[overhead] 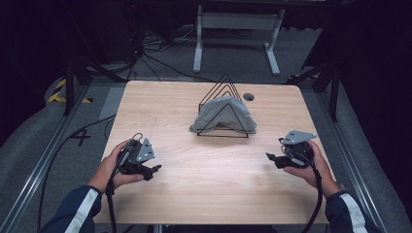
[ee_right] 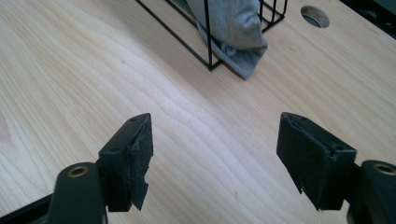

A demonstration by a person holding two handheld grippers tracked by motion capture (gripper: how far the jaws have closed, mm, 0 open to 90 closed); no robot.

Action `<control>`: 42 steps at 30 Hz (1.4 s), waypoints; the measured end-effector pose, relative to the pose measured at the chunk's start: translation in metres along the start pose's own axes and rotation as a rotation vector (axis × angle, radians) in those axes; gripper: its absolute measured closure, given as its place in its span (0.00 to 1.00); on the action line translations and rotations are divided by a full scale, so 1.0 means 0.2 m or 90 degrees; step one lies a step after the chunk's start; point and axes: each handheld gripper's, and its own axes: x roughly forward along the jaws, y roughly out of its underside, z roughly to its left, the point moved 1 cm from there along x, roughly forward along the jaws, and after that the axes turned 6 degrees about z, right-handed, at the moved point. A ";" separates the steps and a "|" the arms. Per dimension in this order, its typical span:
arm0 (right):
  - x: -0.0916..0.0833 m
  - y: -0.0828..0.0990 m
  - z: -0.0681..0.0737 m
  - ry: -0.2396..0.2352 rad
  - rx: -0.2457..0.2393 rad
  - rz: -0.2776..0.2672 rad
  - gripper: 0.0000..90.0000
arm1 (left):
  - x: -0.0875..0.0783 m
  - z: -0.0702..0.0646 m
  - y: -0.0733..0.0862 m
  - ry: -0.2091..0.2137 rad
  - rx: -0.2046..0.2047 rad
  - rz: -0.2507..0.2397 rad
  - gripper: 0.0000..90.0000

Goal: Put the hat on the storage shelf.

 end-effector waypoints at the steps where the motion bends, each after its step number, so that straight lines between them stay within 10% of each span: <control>1: 0.00 0.02 0.00 0.002 -0.001 0.003 0.31 | 0.00 0.00 0.02 0.000 0.002 0.000 0.25; 17: 0.04 0.39 0.03 -0.044 0.044 0.009 0.28 | 0.06 -0.08 0.32 0.037 -0.076 -0.017 0.24; 28: 0.05 0.58 0.02 -0.064 0.132 -0.032 0.23 | 0.13 -0.09 0.46 0.103 -0.195 -0.078 0.19; 42: 0.05 0.58 0.02 -0.052 0.147 -0.030 0.22 | 0.13 -0.08 0.46 0.089 -0.195 -0.073 0.16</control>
